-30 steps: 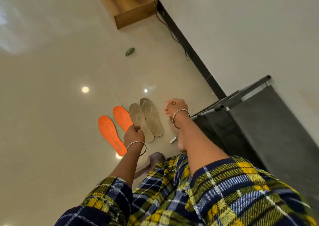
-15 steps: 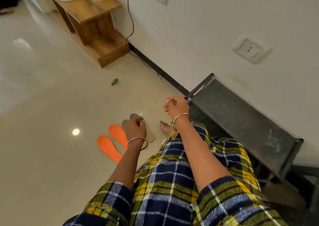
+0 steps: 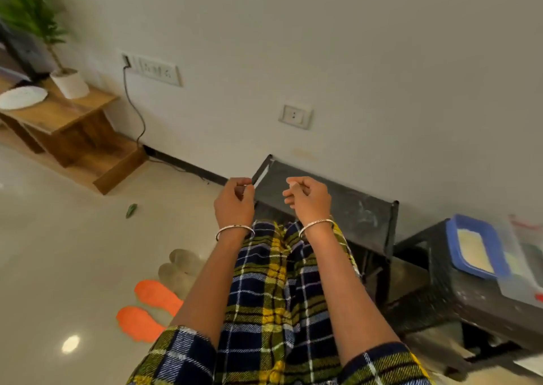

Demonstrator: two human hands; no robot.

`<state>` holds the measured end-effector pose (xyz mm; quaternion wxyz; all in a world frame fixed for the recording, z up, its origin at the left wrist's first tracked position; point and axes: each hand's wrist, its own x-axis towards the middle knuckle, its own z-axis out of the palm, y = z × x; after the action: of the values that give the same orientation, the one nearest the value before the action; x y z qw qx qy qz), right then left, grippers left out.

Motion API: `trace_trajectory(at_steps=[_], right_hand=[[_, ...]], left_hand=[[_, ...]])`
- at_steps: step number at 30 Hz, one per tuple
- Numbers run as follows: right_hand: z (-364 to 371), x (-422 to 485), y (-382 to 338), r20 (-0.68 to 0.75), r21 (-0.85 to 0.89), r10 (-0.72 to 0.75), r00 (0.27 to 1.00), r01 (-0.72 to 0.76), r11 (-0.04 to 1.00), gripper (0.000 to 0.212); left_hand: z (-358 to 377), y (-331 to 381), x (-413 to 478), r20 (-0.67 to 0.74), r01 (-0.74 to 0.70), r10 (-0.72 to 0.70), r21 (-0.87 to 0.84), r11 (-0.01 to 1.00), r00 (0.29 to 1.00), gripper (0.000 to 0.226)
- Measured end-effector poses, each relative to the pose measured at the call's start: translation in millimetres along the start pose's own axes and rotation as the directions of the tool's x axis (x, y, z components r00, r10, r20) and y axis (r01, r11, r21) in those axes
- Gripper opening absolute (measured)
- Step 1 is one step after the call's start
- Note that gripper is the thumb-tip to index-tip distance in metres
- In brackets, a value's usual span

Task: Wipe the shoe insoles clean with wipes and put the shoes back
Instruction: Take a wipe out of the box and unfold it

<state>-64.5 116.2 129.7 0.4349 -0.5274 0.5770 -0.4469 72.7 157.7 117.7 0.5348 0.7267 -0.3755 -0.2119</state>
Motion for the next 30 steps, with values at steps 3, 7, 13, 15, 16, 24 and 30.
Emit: trace_trajectory(at_steps=[3,7,13,15,16,24,30], right_hand=[[-31.1,4.4,-6.1,-0.078,0.039,0.011,0.997,-0.008,0.999,0.017],[-69.3,9.1,-11.8,-0.172,0.105,0.012,0.985,0.006,0.994,0.016],[-130.4,20.7,1.7,-0.31,0.142,0.039,0.95,0.006,0.99,0.013],[-151.8,25.0,18.1,-0.358,0.133,0.07,0.931,-0.023,0.991,0.015],[-163.0,26.7,27.3,-0.381,0.137,0.09,0.92,-0.04,0.99,0.016],[-264.2,36.8,99.4,-0.578,0.16,0.24,0.78,-0.18,0.971,0.015],[-338.7,39.2,152.3,-0.738,0.078,0.278,0.615,-0.331,0.94,0.01]], left_hand=[[27.5,23.8,-5.7,0.107,-0.063,0.064,-0.017,0.998,0.992,0.013],[64.3,47.9,-14.1,0.229,-0.13,0.13,-0.013,0.991,0.965,0.011],[130.5,74.6,-36.3,0.381,-0.192,0.183,-0.014,0.981,0.906,0.01],[156.3,77.5,-49.4,0.44,-0.2,0.19,-0.022,0.979,0.878,0.011],[170.0,78.4,-56.5,0.469,-0.202,0.189,-0.024,0.979,0.862,0.011],[284.8,85.9,-109.0,0.681,-0.172,0.14,-0.021,0.985,0.718,0.011],[354.6,84.4,-141.2,0.79,-0.211,0.131,-0.002,0.977,0.598,0.011]])
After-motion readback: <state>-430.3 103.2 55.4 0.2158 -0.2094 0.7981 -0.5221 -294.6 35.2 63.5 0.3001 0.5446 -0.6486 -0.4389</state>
